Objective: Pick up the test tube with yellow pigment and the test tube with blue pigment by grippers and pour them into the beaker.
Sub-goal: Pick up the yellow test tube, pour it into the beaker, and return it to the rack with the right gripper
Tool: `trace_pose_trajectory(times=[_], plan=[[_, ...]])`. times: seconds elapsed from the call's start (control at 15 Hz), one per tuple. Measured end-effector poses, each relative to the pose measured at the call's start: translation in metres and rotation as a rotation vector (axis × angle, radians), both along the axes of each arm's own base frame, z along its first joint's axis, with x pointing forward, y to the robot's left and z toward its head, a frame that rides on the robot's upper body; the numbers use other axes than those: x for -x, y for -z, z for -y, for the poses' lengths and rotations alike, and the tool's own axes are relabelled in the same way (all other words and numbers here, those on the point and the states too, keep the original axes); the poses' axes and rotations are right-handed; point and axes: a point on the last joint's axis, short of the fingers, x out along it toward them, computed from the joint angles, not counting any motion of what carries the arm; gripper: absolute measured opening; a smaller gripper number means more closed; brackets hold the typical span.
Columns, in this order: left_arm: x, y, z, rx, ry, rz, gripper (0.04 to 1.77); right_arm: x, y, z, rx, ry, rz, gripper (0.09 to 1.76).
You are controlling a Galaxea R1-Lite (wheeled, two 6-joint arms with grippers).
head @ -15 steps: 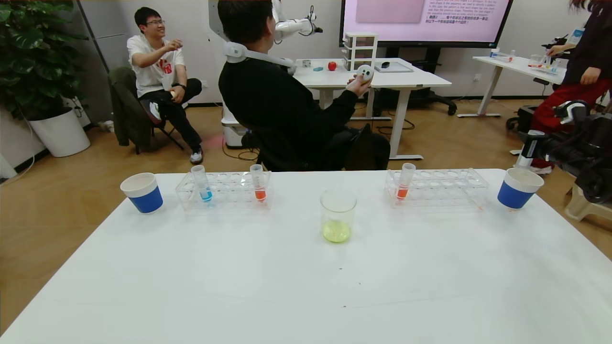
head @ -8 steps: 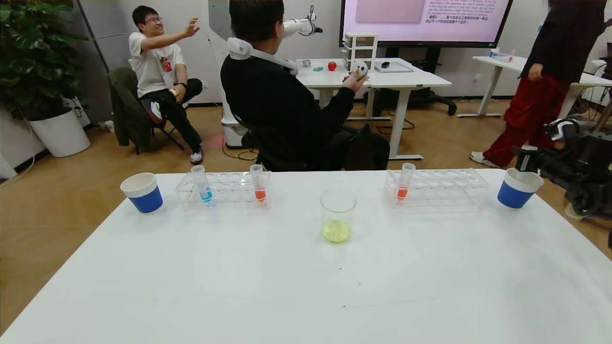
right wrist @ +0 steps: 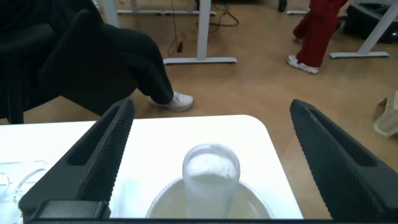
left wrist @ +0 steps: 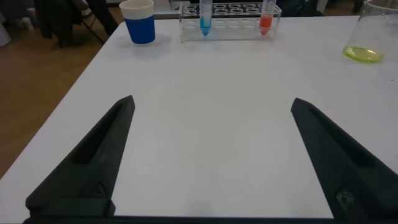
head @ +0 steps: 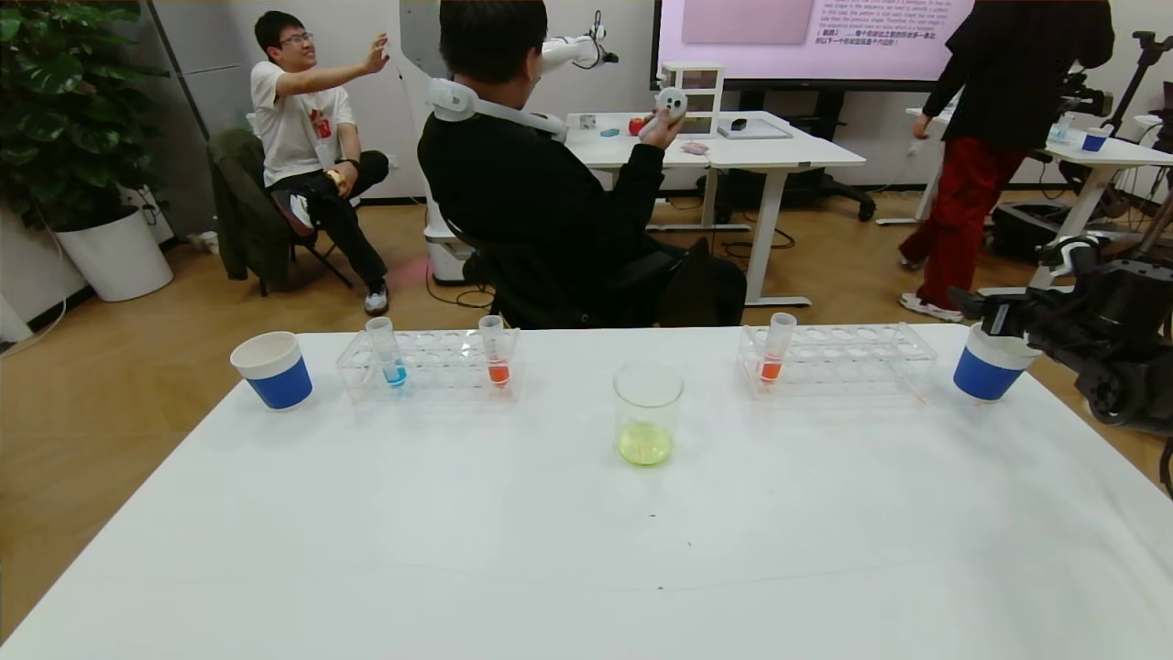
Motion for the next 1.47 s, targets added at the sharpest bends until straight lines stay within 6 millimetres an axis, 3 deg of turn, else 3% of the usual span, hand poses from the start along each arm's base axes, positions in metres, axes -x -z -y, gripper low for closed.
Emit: trace_pose_trajectory(times=[0.13, 0.27, 0.47, 0.6, 0.8, 1.07, 1.47], plan=[[0.0, 0.0, 0.0, 0.0, 0.0, 0.0, 1.75, 0.003, -0.007, -0.006, -0.003, -0.009, 0.002, 1.74], [0.0, 0.0, 0.0, 0.0, 0.0, 0.0, 1.75, 0.006, -0.025, -0.025, 0.0, -0.043, 0.022, 1.74], [0.0, 0.0, 0.0, 0.0, 0.0, 0.0, 1.75, 0.017, -0.062, -0.087, -0.003, -0.109, 0.032, 1.74], [0.0, 0.0, 0.0, 0.0, 0.0, 0.0, 1.75, 0.034, -0.082, -0.138, -0.02, -0.151, 0.039, 1.74], [0.0, 0.0, 0.0, 0.0, 0.001, 0.0, 1.75, 0.074, -0.107, -0.176, -0.031, -0.192, 0.065, 1.74], [0.0, 0.0, 0.0, 0.0, 0.0, 0.0, 1.75, 0.135, -0.146, -0.175, -0.023, -0.181, 0.157, 1.74], [0.0, 0.0, 0.0, 0.0, 0.0, 0.0, 1.75, 0.257, -0.21, -0.163, 0.01, -0.129, 0.405, 1.74]])
